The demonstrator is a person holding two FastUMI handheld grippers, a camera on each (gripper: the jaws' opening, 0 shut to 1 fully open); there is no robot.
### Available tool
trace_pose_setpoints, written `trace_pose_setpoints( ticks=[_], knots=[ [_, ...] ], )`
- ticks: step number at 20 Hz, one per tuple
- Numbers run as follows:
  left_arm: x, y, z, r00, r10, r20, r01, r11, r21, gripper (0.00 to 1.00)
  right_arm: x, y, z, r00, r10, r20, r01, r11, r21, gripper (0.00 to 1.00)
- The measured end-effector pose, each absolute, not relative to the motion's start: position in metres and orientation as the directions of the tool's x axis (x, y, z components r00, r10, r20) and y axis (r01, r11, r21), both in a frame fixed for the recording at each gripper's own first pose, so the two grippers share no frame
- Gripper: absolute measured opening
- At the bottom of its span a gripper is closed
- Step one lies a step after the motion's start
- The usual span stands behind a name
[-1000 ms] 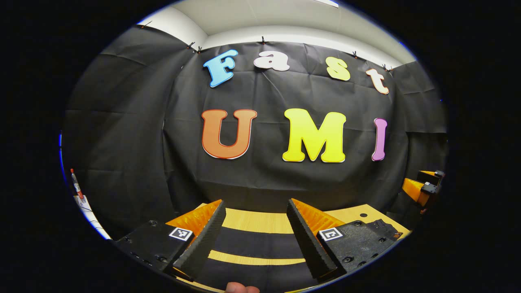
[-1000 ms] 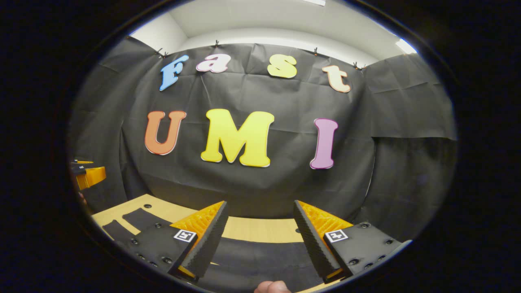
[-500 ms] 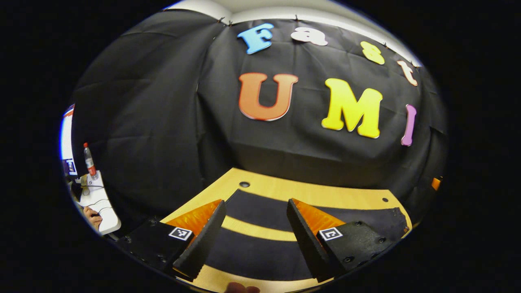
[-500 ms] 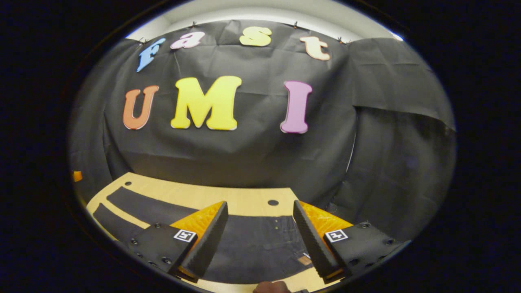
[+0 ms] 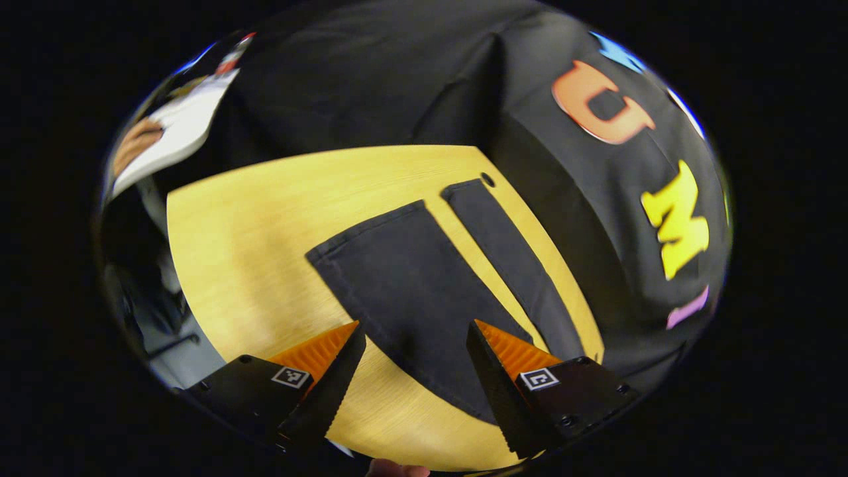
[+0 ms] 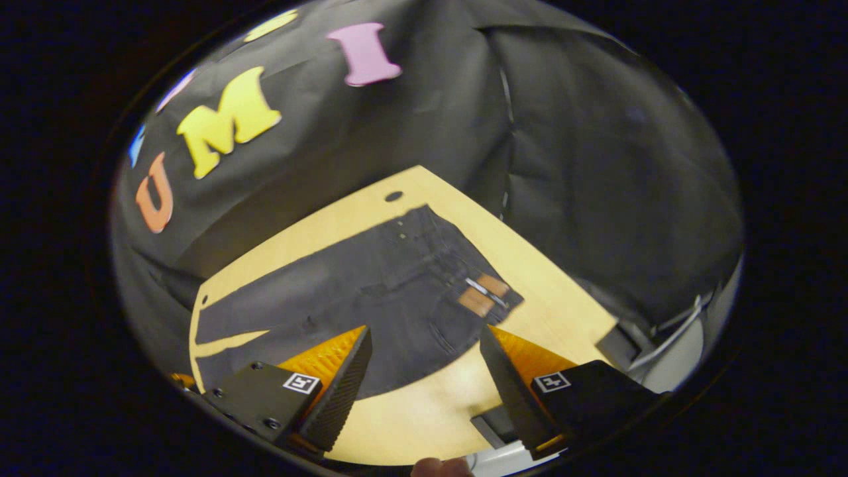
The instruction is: Grasp the waist and the cuffs of the jeans and fold them to make the two legs overlap; first hold the waist and fold one-third of the jeans toward the cuffs, then hold the cuffs and fold the remaining one-third in the same direction to finish folding.
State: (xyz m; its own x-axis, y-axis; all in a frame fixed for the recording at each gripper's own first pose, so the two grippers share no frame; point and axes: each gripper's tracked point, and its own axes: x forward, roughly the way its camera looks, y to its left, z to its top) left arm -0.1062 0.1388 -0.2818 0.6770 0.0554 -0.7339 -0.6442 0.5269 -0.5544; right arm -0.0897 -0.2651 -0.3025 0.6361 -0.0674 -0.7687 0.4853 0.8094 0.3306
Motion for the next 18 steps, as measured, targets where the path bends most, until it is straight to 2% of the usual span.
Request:
trace_pose_setpoints(
  ticks=[3, 6, 13, 18],
  knots=[
    [-0.105, 0.152, -0.284, 0.637, 0.064, -0.768, -0.725, 0.389, -0.568, 0.99, -0.101, -0.286, -0.313, 0.603, -0.089, -0.793, 0.593, 0.715, 0.371, 0.98],
    [-0.099, 0.167, -0.288, 0.619, 0.065, -0.783, -0.759, 0.306, -0.575, 1.0, -0.105, -0.291, -0.323, 0.579, -0.093, -0.81, 0.63, 0.682, 0.371, 0.98],
    [-0.058, 0.166, -0.277, 0.628, 0.047, -0.777, -0.756, 0.272, -0.595, 1.0, -0.083, -0.279, -0.362, 0.542, 0.023, -0.84, 0.686, 0.565, 0.458, 0.98],
    [-0.048, 0.165, -0.278, 0.635, 0.047, -0.771, -0.752, 0.266, -0.603, 0.97, -0.066, -0.289, -0.389, 0.507, 0.022, -0.862, 0.738, 0.505, 0.447, 0.98]
  ],
)
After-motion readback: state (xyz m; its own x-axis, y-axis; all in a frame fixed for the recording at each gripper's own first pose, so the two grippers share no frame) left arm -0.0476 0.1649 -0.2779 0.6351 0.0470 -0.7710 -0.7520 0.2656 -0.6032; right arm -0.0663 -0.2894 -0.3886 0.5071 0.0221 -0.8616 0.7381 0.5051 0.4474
